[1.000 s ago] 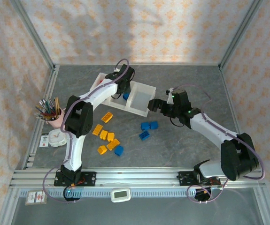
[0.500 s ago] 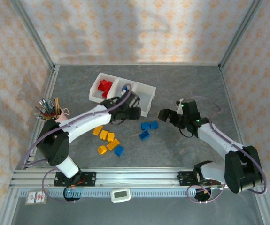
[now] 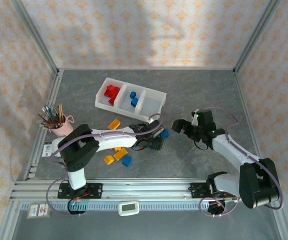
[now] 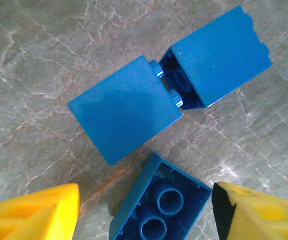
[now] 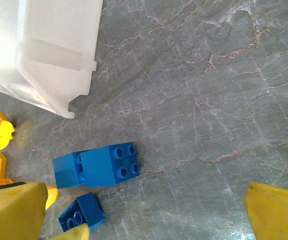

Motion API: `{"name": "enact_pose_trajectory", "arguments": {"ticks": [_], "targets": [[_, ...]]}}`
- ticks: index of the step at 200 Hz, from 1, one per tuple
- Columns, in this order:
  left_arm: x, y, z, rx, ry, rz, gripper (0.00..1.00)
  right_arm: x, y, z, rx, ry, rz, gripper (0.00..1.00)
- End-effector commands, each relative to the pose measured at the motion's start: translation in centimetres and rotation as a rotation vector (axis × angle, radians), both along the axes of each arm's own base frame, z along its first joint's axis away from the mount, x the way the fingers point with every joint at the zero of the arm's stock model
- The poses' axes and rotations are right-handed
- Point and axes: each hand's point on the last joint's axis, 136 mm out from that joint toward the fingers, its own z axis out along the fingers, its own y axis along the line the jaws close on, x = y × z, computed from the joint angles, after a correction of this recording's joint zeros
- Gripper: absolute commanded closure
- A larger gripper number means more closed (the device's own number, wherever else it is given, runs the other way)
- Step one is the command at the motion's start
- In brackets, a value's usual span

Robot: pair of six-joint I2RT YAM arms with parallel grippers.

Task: Sort the legos into containers by color
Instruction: Pick up the lego from the middle-left of the table.

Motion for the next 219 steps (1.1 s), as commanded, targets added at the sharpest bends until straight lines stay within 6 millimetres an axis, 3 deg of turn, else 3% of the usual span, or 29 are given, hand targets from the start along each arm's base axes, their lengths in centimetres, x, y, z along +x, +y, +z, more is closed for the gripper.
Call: {"name": "enact_pose_trajectory", "arguments": {"ticks": [1,42,112,138,155,188,219], "targets": [[1.6,-0.3,0.2,0.020,-0.063,0.006,0.27,0.3,-0.1,0.2,0.008,-0.018,-0.008,0.00],[0.7,-1.3,-1.3,0.014,-0.036,-0.015,0.38,0.4,0.0,-0.5,0.007,0.006,-0.003,0.00],[-0.3,0.4,-2.1,0.054,-0.014,0.012,0.61,0.5,0.2,-0.5,0.012,0.006,0.004,0.00],[-0.5,1.0,-1.9,0.081,-0.008,0.018,0.67,0.6,0.7,0.4,0.026,-0.017,0.039,0.00],[-0.6,1.1,-0.8,0.069,-0.014,0.019,0.71,0.8,0.8,1.4,0.017,-0.045,0.057,0.00],[-0.4,1.7,3.4,0.005,-0.082,0.034,0.73,1.2,1.3,3.2,0.002,-0.082,0.094,0.00],[2.4,5.0,8.0,0.020,-0.178,0.117,0.73,1.7,3.2,5.3,0.018,-0.126,0.129,0.00]]}}
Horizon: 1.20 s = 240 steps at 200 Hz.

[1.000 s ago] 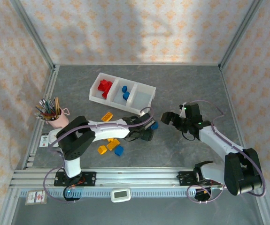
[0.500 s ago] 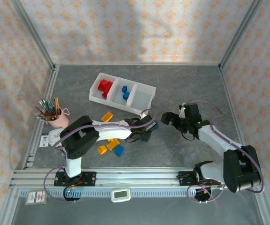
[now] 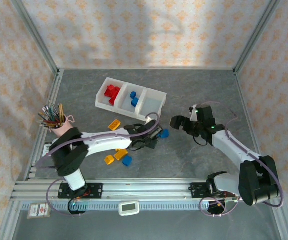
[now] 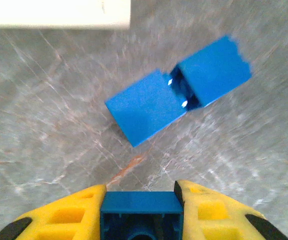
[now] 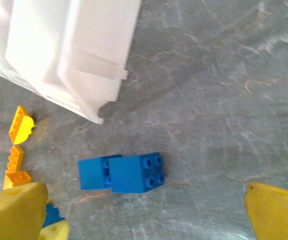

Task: Sort the legos into containers by color
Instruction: Pick up the lego from the middle-left of the table, then place the lego in the container.

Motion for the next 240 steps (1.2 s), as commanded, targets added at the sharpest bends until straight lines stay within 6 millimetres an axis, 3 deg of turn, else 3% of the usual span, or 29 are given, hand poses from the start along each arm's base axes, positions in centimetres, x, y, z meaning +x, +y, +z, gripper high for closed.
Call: {"name": "enact_pose_trajectory", "arguments": {"ticks": [1,33,52,77,118,124,136,160,194,215,240], "targets": [[2.5,3.4,3.9,0.039,-0.086,0.085,0.73,0.5,1.6,2.8,0.008,-0.070,0.046,0.00],[8.2,8.4,9.1,-0.007,-0.193,0.276,0.73,1.8,4.2,4.3,0.033,-0.099,0.057,0.00],[11.7,10.9,10.2,-0.018,-0.203,0.375,0.73,2.8,5.6,5.1,0.075,-0.109,0.049,0.00],[16.0,12.9,10.1,0.008,-0.212,0.458,0.73,4.0,6.8,6.1,0.086,-0.139,0.040,0.00],[21.8,13.4,8.8,-0.010,-0.222,0.484,0.72,5.3,7.2,5.8,0.073,-0.139,0.033,0.00],[22.5,13.4,7.2,0.010,-0.198,0.482,0.71,5.4,7.2,5.7,0.066,-0.137,0.031,0.00],[23.5,13.6,6.3,0.024,-0.190,0.486,0.68,5.4,7.1,5.4,0.058,-0.135,0.030,0.00],[24.6,13.7,5.1,0.029,-0.171,0.484,0.55,5.6,7.1,5.2,0.048,-0.135,0.030,0.00],[24.2,13.3,6.7,-0.007,-0.173,0.465,0.48,5.7,6.6,5.2,0.017,-0.142,0.025,0.00],[22.3,13.4,8.1,-0.045,-0.168,0.451,0.48,5.6,6.0,5.1,0.017,-0.136,0.015,0.00],[18.7,12.3,9.7,-0.124,-0.180,0.381,0.47,4.9,4.7,4.1,0.034,-0.108,-0.002,0.00]]}}
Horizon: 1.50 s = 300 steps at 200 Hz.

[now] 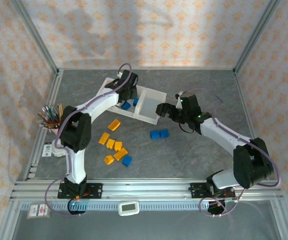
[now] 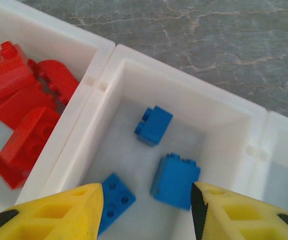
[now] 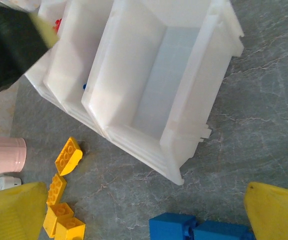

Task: Sort the legos into containers by color
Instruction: Place the lego in the container, then pick up the lego from the center of the table.

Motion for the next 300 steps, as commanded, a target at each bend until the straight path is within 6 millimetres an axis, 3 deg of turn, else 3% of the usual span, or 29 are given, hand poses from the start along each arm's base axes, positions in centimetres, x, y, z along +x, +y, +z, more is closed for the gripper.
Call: {"name": "enact_pose_trajectory", "arguments": {"ticks": [1,65,117,201,269,300], "targets": [[-3.2,-1.2,3.8,-0.080,-0.063,-0.076,0.47,-0.2,-1.4,0.1,-0.001,-0.010,-0.018,0.00],[-13.1,-5.2,2.5,-0.030,-0.071,-0.337,0.43,-3.7,-4.5,-4.2,-0.041,0.072,-0.029,0.00],[-17.5,-9.9,-0.4,-0.073,-0.087,-0.570,0.38,-5.8,-5.6,-5.9,-0.041,0.082,-0.037,0.00],[-17.5,-14.6,-5.2,0.085,-0.072,-0.759,0.31,-5.6,-5.9,-6.3,-0.042,0.098,-0.051,0.00],[-16.1,-15.7,-8.8,0.144,-0.041,-0.772,0.34,-5.2,-6.1,-6.4,-0.053,0.102,-0.054,0.00],[-15.5,-15.8,-9.4,0.158,-0.055,-0.761,0.38,-4.9,-6.1,-6.3,-0.053,0.099,-0.054,0.00]]}}
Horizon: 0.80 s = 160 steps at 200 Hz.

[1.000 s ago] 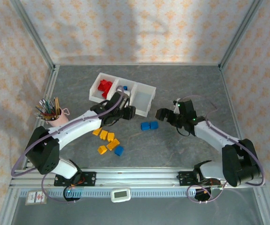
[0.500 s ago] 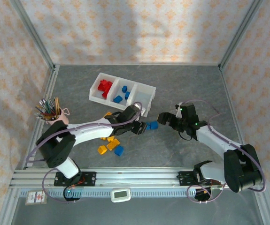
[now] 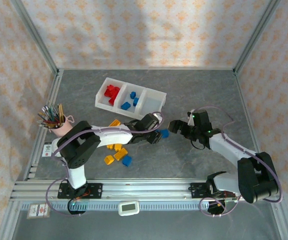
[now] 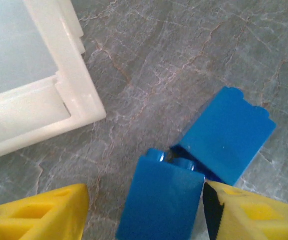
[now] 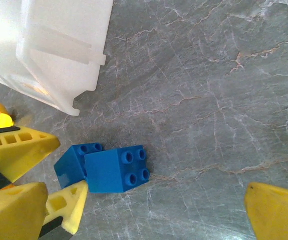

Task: Sort the legos into containers by color
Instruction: Pick up the lego from the center of the table.

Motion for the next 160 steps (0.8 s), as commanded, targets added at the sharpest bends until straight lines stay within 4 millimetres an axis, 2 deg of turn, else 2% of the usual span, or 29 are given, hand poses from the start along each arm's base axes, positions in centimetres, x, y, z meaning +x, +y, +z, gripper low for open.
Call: {"name": "enact_pose_trajectory", "arguments": {"ticks": [1,41,59,106,132,160], "targets": [[1.2,-0.4,0.2,0.009,-0.054,0.005,0.38,1.0,0.0,0.9,-0.006,-0.033,0.002,0.00],[0.9,-0.5,-0.7,0.015,-0.030,-0.003,0.42,1.1,0.0,0.8,-0.003,-0.026,0.003,0.00],[0.6,-0.3,-0.9,0.011,-0.018,-0.001,0.52,1.1,-0.1,0.8,-0.008,-0.029,0.000,0.00],[-0.3,0.4,-1.3,0.014,0.004,0.004,0.67,1.2,0.1,0.7,0.001,-0.023,0.003,0.00],[-0.6,0.6,0.0,-0.016,0.001,0.019,0.71,1.4,0.2,1.2,-0.004,-0.033,0.011,0.00],[-1.2,1.2,2.8,-0.101,-0.014,0.067,0.74,1.4,-0.2,2.1,-0.025,-0.056,0.008,0.00]]}}
